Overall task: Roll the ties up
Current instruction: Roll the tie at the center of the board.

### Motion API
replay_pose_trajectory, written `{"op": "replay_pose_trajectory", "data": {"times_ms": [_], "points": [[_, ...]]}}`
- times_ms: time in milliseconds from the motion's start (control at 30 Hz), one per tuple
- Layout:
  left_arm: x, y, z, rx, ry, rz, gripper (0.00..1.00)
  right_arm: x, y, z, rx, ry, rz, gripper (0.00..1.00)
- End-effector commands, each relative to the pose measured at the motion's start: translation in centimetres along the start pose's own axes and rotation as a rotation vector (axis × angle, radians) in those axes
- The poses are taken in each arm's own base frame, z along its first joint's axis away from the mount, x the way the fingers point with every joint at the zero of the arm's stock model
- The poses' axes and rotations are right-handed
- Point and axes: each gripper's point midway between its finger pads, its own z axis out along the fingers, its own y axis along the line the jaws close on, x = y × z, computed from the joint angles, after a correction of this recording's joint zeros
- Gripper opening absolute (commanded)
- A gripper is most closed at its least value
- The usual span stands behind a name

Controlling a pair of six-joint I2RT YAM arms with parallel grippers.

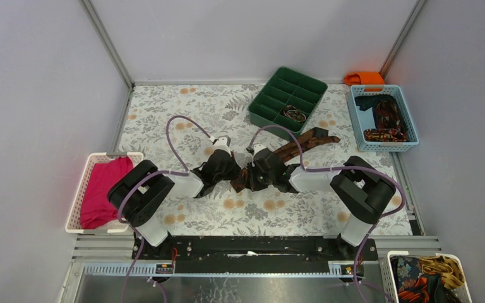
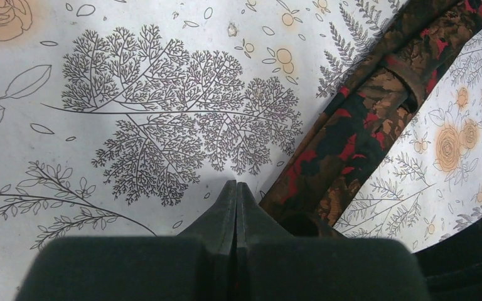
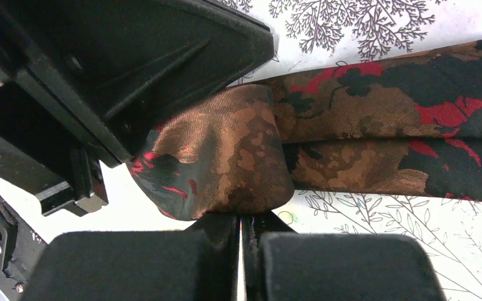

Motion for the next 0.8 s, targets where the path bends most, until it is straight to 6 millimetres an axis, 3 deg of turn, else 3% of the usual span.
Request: {"op": "replay_pose_trajectory", "data": {"times_ms": [0, 167, 333, 467, 600, 667, 767], "points": [[3.4, 1.9, -0.6, -0.058, 0.109, 0.017, 0.0, 1.1, 0.0, 0.6, 0.019, 0.044, -0.013, 0.0], [2.0, 4.2, -0.4, -0.218, 0.065, 0.02, 0.0, 1.0, -0.7, -0.5, 0.07, 0.029, -0.034, 0.0], [-3.3, 6.7, -1.2, -0.407, -0.08, -0.021, 0.0, 0.8, -2.1, -2.9, 0.168, 0.019, -0.102, 0.04], [-8.2, 5.9, -3.2, -0.445, -0.209, -0.054, 0.0, 0.0, -4.4, -6.0, 0.389, 0.009, -0.226, 0.08], [-12.4, 3.4, -6.7, -0.376, -0.324, -0.061, 0.0, -2.7, -6.7, -10.2, 0.685, -0.074, -0.349, 0.19], [-13.4, 2.7, -8.4, -0.36, -0.351, -0.056, 0.0, -4.3, -7.4, -12.1, 0.809, -0.126, -0.369, 0.25], [-14.7, 1.9, -10.7, -0.331, -0.385, -0.058, 0.0, -6.2, -8.5, -14.3, 0.973, -0.177, -0.395, 0.61]]}}
